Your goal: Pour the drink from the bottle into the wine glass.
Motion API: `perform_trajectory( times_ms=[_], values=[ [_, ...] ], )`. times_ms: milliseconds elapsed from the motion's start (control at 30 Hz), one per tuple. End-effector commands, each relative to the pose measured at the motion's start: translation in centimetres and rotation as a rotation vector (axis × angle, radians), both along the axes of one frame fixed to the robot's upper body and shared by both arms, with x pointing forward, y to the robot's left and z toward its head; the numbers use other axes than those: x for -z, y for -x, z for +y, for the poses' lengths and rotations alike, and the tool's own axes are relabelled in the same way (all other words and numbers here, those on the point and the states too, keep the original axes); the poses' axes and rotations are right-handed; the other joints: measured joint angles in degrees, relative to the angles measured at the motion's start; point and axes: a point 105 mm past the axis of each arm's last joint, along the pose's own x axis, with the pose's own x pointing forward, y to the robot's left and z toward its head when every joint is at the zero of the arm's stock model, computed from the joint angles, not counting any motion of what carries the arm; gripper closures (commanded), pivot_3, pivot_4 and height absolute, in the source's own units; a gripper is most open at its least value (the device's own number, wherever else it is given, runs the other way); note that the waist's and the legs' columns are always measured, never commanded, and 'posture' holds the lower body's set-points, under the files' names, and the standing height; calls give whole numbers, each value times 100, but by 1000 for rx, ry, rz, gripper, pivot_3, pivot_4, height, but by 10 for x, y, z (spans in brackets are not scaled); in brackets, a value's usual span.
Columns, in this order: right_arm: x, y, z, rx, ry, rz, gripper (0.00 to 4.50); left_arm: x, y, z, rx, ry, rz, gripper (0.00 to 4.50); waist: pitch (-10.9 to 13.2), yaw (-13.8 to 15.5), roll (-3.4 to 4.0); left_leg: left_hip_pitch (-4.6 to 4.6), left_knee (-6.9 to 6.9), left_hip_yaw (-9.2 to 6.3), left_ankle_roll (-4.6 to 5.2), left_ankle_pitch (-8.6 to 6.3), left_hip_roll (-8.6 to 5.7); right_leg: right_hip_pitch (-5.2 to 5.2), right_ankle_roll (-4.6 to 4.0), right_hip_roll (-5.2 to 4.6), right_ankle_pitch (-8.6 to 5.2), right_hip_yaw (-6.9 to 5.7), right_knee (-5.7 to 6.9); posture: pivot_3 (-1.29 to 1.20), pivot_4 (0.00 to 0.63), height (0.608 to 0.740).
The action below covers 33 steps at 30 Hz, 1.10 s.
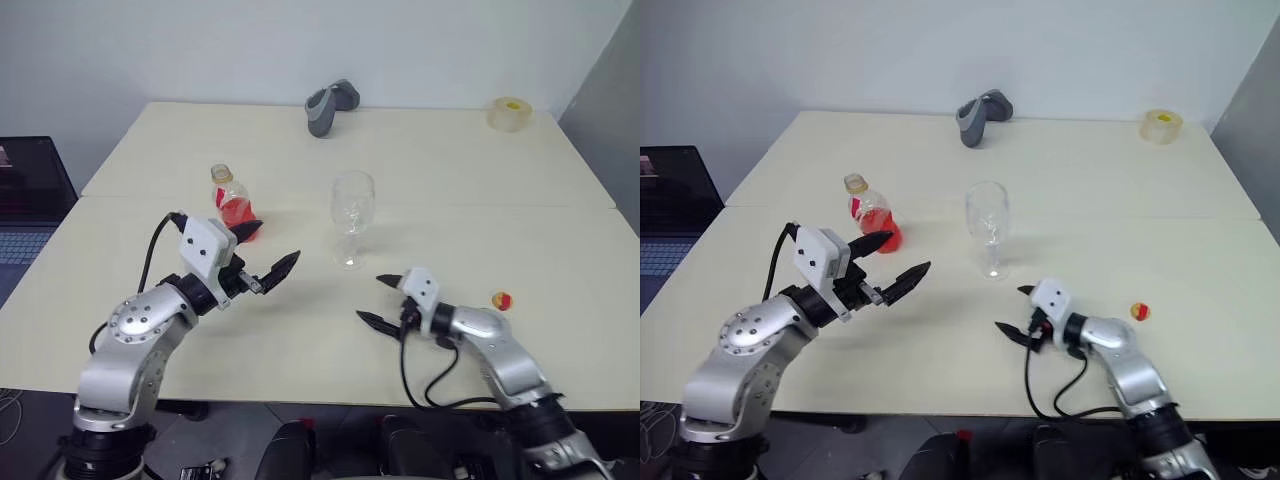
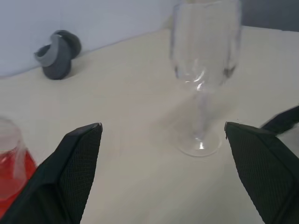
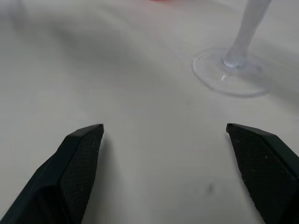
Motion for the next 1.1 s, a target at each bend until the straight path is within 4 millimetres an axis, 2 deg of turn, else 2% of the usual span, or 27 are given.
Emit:
perform_trajectory(
  times_ms=[33, 233, 333, 500, 633, 833, 1000, 1100],
  values=[
    [-45, 12, 0, -57, -94, -66, 18, 7, -6, 16, -153, 6, -59, 0, 0, -13, 1, 1, -1, 0, 0, 0, 1, -1, 0, 1, 0, 1, 2, 0, 150, 740],
    [-89, 30, -4, -88, -193, -95, 18, 27, -8, 35, -338, 47, -60, 0, -1, 5, -2, -2, -1, -7, 1, -1, 1, 3, 0, 2, 0, -6, -1, 0, 150, 740],
    [-100, 38, -3, -116, -225, -85, 18, 38, -14, 46, -424, 47, -48, 0, -2, 13, -3, 0, 1, -9, 1, -1, -2, 11, 0, 0, 0, -9, -4, 0, 150, 740],
    [-102, 52, 3, -196, -208, -24, 18, 52, -33, 60, -508, 59, -35, 0, -5, 23, -8, 3, 1, -15, 2, -1, -3, 18, 0, 0, 0, -17, -7, 0, 150, 740],
    [-105, 54, 4, -205, -199, -19, 18, 57, -49, 65, -526, 65, -37, 0, -9, 24, -14, 4, 4, -17, 2, -1, -5, 24, 0, 0, 0, -21, -10, 0, 150, 740],
    [-105, 55, 6, -208, -185, -30, 18, 52, -76, 61, -479, 69, -45, 0, -11, 23, -18, 3, 4, -22, 2, 0, -6, 25, 0, 0, 0, -28, -11, 0, 150, 740],
    [-107, 54, 6, -203, -175, -51, 18, 40, -99, 68, -486, 83, -53, 0, -11, 21, -19, 2, 4, -25, 2, 0, -6, 25, 0, 0, 0, -31, -12, 0, 150, 740],
    [-107, 54, 7, -195, -180, -55, 18, 35, -111, 63, -470, 96, -51, 0, -12, 17, -20, 2, 5, -23, 2, 0, -8, 25, 0, 0, 0, -30, -12, 0, 150, 740]
  ],
)
